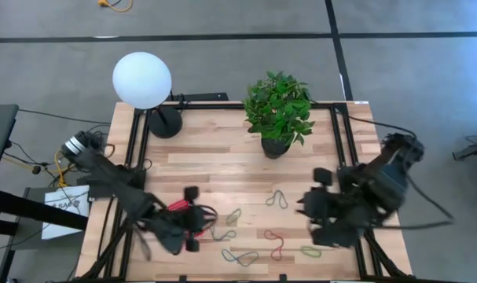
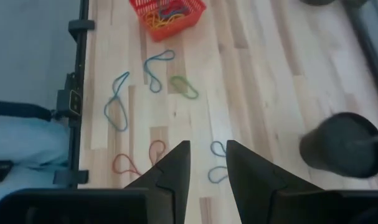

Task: Pick and place items into bin
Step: Put the blue rubber band into the red bin

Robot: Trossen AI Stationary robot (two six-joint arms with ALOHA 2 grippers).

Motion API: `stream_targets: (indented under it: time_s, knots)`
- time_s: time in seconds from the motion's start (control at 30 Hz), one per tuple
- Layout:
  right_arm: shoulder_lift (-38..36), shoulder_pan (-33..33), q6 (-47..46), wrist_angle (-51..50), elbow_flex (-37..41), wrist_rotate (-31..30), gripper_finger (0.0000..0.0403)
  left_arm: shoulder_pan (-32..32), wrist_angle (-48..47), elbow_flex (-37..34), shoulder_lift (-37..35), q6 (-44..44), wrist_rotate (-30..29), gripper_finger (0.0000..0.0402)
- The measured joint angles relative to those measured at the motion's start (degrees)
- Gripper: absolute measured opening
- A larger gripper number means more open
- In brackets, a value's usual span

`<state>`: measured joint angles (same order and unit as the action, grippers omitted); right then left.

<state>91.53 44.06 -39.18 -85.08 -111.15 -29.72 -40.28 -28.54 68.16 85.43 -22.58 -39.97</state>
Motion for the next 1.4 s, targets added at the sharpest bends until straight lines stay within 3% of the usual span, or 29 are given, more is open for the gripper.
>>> stream_targets:
  time_s: [0.1, 0.23, 0.57, 0.8, 0.93, 1.03, 1.2, 1.4]
  knots:
    - [-1.20, 3.76, -4.79, -2.45, 0.02, -2.90, 0.0098, 2.33, 3.25, 0.00, 4.44, 2.53, 10.71, 0.0029]
    - [-1.35, 6.95, -5.93, -2.88, 0.02, -4.39, 0.0098, 4.07, 8.84, 0.00, 9.50, 5.55, 20.83, 0.0029]
    - [2.36, 8.70, -7.56, -2.74, 0.02, -5.34, 0.0098, 6.91, 21.06, 0.00, 20.18, 12.22, 38.61, 0.0029]
    - [3.53, 7.79, -7.97, -2.76, 0.06, -4.83, 0.0098, 7.85, 22.84, 0.00, 22.07, 12.23, 39.78, 0.0029]
    - [3.40, 7.19, -8.44, -2.78, 0.06, -4.80, 0.0098, 8.08, 23.30, -0.01, 23.39, 11.01, 43.81, 0.0037]
    - [3.40, 7.17, -8.49, -2.81, 0.06, -4.83, 0.0098, 8.13, 22.85, 0.00, 23.54, 10.19, 44.55, 0.0057]
    - [3.40, 7.17, -8.42, -2.86, 0.06, -4.80, 0.0098, 8.13, 22.84, 0.00, 23.54, 10.17, 39.54, 0.0098]
    - [3.40, 7.19, -8.42, -3.20, 0.06, -4.69, 0.0098, 8.43, 22.46, -0.01, 25.46, 8.63, 38.65, 0.0140]
